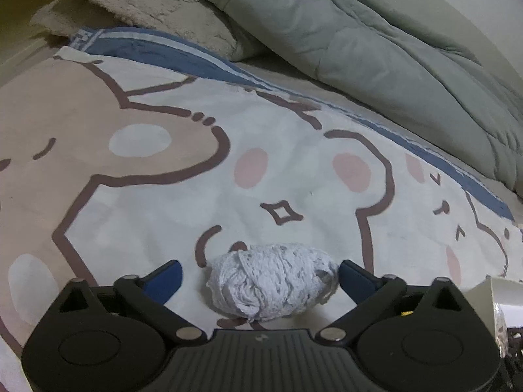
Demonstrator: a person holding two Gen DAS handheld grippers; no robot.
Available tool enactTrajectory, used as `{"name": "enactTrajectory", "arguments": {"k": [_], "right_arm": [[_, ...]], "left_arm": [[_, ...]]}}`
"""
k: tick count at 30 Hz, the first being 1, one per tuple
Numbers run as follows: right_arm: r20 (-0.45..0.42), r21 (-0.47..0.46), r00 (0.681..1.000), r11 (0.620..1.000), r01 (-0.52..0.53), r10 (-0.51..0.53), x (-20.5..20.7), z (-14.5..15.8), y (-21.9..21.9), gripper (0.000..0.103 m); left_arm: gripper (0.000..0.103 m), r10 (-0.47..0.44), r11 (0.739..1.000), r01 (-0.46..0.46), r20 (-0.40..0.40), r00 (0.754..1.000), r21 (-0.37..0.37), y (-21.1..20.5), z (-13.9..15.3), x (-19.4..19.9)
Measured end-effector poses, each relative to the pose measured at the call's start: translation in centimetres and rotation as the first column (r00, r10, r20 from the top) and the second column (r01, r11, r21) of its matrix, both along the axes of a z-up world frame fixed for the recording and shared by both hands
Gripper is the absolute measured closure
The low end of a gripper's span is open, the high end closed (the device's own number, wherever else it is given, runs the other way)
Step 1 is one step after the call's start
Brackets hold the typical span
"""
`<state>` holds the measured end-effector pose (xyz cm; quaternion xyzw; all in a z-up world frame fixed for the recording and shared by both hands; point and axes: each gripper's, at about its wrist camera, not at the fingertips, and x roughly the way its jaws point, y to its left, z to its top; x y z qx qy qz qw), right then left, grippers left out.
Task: Organize objects
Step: 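Grasp the red-yellow-blue card box with the right gripper while the left grasps the cloth ball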
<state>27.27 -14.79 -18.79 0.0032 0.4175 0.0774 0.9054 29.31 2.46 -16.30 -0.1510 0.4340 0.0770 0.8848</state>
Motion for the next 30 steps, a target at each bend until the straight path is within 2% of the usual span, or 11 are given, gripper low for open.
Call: {"name": "enactTrajectory", "arguments": {"k": [6,8,9,13,16,18,22,30], "right_arm": [[-0.007,0.003,1.0,1.0,-0.018,0.018,0.1,0.1,-0.1,0.001],[-0.007,-0.001,1.0,1.0,-0.027,0.027,0.1,0.2,0.2,0.004],[-0.005,-0.002,0.999,0.999,-0.042,0.042,0.0,0.3,0.4,0.013],[-0.032,0.016,0.999,0.999,-0.042,0.042,0.0,0.2,0.6,0.012],[-0.109,0.097,0.994,0.995,0.037,-0.027,0.6,-0.5,-0.5,0.009],[-0.109,0.123,0.993,0.991,0.056,-0.043,0.6,-0.5,-0.8,0.009],[-0.108,0.108,0.993,0.993,0.049,-0.038,0.4,-0.5,-0.4,0.01],[-0.104,0.097,0.995,0.995,0.019,-0.009,0.2,-0.1,-0.3,0.013]], "left_arm": [[0.024,-0.031,0.999,0.031,0.008,0.999,-0.007,-0.5,0.4,-0.1],[0.024,-0.04,0.999,0.04,0.006,0.999,0.007,-0.8,0.4,-0.1],[0.025,-0.048,0.999,0.048,0.004,0.999,0.014,-0.9,0.4,-0.2],[0.024,-0.051,0.999,0.051,0.001,0.999,0.017,-1.0,0.5,-0.2],[0.022,-0.043,0.999,0.043,-0.014,0.999,-0.007,-0.8,0.2,-0.2],[0.019,-0.024,0.999,0.023,-0.027,0.999,-0.027,-0.6,0.0,-0.1],[0.018,-0.001,0.999,-0.001,-0.041,0.999,-0.053,-0.3,-0.2,0.0],[0.029,-0.016,0.999,0.015,-0.032,0.999,-0.039,-0.6,0.3,-0.2]]}}
